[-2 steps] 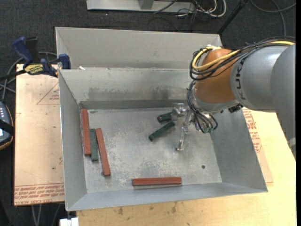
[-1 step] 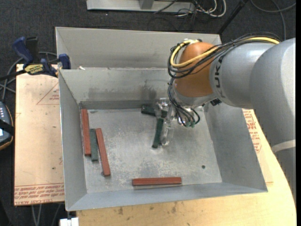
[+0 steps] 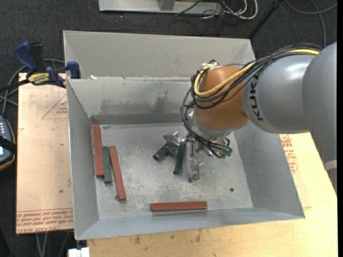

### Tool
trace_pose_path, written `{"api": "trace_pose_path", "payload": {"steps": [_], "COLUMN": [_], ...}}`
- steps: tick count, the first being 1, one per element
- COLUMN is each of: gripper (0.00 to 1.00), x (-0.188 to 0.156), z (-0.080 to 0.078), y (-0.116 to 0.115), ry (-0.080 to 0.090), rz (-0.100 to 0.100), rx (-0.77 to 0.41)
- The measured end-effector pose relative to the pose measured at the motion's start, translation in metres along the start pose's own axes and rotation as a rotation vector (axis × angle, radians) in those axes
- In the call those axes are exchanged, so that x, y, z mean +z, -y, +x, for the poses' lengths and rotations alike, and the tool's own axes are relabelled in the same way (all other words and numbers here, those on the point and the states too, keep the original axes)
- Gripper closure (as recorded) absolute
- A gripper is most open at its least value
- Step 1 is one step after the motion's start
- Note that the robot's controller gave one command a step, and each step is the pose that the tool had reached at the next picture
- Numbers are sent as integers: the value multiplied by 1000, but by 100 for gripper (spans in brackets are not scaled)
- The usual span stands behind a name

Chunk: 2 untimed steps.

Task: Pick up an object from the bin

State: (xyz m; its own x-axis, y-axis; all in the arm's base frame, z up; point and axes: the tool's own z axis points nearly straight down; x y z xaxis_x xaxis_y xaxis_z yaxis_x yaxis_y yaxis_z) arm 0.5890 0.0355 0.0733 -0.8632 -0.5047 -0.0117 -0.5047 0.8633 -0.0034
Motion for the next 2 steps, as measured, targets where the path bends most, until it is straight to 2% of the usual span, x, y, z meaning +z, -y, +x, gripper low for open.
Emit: {"api": "trace_pose_path", "payload": {"steps": [1,2], "gripper": [100,0], "x": [0,2], "z": [0,2], "y": [0,0], "ry": [-3,-7], "rz": [-1,-3], "rx": [0,0]}}
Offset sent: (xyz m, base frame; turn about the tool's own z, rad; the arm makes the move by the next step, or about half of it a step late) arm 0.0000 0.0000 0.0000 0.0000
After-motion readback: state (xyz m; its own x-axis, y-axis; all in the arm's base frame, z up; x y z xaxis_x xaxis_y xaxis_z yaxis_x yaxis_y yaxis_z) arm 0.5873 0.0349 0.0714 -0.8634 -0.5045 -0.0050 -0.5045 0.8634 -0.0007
